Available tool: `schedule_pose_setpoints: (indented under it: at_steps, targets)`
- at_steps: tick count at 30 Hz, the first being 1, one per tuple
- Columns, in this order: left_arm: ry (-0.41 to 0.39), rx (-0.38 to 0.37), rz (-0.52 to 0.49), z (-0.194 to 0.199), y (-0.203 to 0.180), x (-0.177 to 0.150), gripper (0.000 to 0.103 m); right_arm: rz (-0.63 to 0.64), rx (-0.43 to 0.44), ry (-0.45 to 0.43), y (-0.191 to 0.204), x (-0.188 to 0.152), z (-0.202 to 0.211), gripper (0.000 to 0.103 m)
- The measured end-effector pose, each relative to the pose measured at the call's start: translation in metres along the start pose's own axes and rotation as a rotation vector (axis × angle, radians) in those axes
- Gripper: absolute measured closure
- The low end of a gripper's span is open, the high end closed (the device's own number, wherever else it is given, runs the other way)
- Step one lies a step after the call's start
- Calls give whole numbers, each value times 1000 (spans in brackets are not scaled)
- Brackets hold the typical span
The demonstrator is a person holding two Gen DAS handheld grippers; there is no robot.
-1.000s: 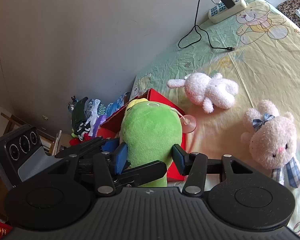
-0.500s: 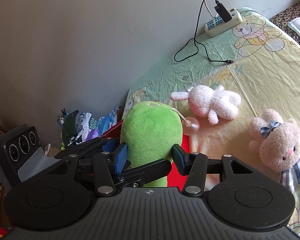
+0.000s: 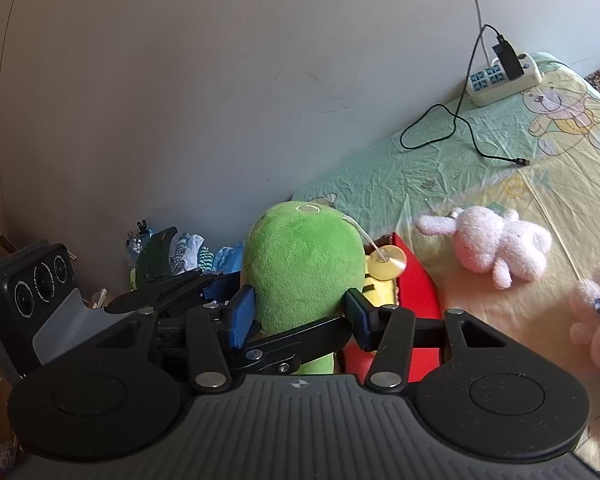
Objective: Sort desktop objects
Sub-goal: 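Lift the green plush with both grippers and carry it over the red box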
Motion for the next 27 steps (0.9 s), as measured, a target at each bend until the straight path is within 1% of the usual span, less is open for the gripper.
schedule_pose_setpoints:
  at_steps: [4, 10, 14, 22, 27]
  targets:
    - [-16, 24, 18, 16, 17, -1, 16, 21, 14, 6, 18, 0, -13, 50]
    - [-3, 69, 68, 26, 45, -12, 16, 24, 39, 43, 32, -5, -39, 50]
    - [5, 112, 111, 30, 65, -23, 16, 34, 67, 83, 40, -8, -62, 50]
    - [44, 217, 196, 32, 107, -48, 15, 53, 137, 161, 49, -24, -108, 50]
    - [78, 271, 247, 23, 130, -67, 14, 52, 163, 210, 47, -34, -135, 50]
Point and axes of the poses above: each gripper's, at about its wrist camera, not at the fingertips, and z roughly against the way its jaws point, y to its left, x to its top, the point moved 7 cm from there along -z, roughly the way its jaws point, and after that the axes turned 4 degrees about -x, right-handed, at the moved point
